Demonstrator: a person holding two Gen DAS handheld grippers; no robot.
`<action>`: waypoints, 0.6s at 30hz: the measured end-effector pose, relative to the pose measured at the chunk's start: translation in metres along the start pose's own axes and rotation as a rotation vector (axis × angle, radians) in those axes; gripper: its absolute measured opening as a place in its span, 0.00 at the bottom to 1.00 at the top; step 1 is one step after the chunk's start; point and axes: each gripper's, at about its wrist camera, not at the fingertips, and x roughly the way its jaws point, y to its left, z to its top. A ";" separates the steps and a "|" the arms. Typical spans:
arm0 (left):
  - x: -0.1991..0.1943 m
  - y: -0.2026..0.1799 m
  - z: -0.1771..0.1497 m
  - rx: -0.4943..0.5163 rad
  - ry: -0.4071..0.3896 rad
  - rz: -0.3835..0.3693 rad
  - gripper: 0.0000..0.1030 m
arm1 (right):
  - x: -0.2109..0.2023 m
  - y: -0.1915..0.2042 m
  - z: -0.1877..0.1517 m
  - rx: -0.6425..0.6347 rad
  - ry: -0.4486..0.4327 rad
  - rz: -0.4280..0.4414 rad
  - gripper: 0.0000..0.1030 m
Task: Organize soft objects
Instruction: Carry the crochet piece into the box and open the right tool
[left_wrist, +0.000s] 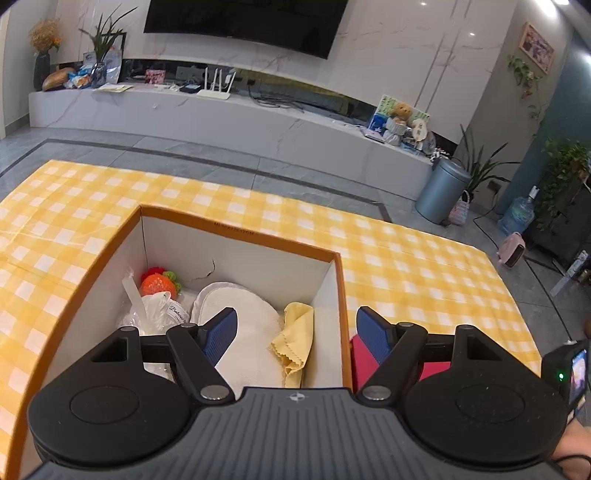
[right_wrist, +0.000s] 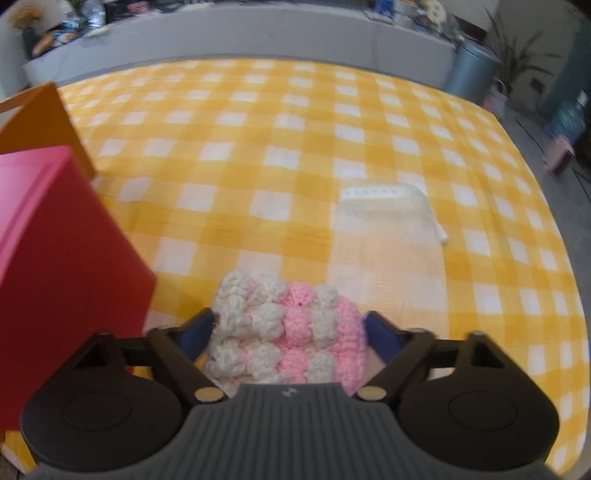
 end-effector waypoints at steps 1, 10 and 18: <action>-0.003 0.001 0.000 0.007 -0.005 -0.001 0.84 | -0.001 -0.001 0.000 0.003 -0.004 0.011 0.66; -0.033 0.021 -0.004 0.001 -0.074 0.001 0.84 | -0.068 0.000 0.011 0.057 -0.118 0.055 0.30; -0.060 0.054 0.003 -0.061 -0.162 0.033 0.84 | -0.188 0.101 0.043 -0.122 -0.414 0.234 0.31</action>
